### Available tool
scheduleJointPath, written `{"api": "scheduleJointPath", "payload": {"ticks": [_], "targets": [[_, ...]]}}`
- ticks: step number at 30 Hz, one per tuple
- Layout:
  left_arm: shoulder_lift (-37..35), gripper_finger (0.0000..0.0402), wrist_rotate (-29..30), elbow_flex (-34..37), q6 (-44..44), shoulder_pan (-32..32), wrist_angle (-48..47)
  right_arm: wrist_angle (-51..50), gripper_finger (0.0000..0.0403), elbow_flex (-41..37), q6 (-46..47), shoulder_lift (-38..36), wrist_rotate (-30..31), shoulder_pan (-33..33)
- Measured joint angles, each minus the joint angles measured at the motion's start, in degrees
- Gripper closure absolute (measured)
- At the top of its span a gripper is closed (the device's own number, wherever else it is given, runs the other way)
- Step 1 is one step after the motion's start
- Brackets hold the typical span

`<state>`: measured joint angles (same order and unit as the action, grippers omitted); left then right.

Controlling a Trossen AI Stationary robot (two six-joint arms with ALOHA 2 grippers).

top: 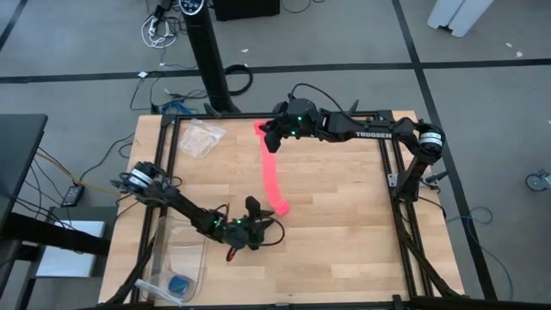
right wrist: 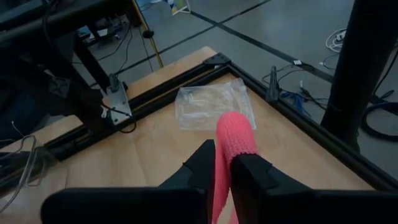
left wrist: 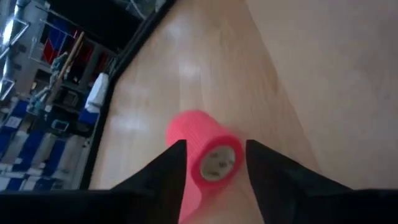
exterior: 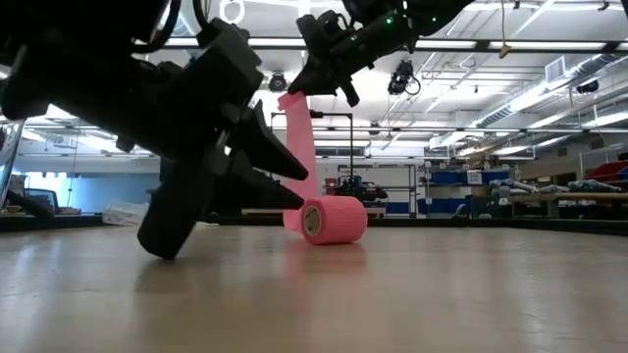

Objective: Roll bandage
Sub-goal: Roll the pink bandage

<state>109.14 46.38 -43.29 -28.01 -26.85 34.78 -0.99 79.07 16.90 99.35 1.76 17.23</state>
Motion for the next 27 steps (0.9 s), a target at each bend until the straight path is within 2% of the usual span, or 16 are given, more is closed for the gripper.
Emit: {"api": "scheduleJointPath", "payload": {"ticks": [6, 16, 22, 27], "targets": [[1.7, 0.0213, 4.5, -0.6, 0.2, 1.5, 1.3, 0.1, 0.0358, 0.0, -0.3, 0.0, 0.0, -0.6], [1.7, 0.0213, -2.4, -1.0, 0.3, 5.7, 0.2, 0.3, 0.0358, 0.0, -0.5, -0.1, -0.2, -0.7], [1.9, 0.0214, -3.4, -2.0, -2.9, 7.6, -0.3, 0.3, 0.036, 0.0, -0.5, -0.1, -0.5, -0.8], [1.9, 0.0226, -4.7, -3.5, -2.8, 8.8, -5.2, 0.3, 0.0362, 0.0, -0.5, -0.1, -0.5, -1.0]]}}
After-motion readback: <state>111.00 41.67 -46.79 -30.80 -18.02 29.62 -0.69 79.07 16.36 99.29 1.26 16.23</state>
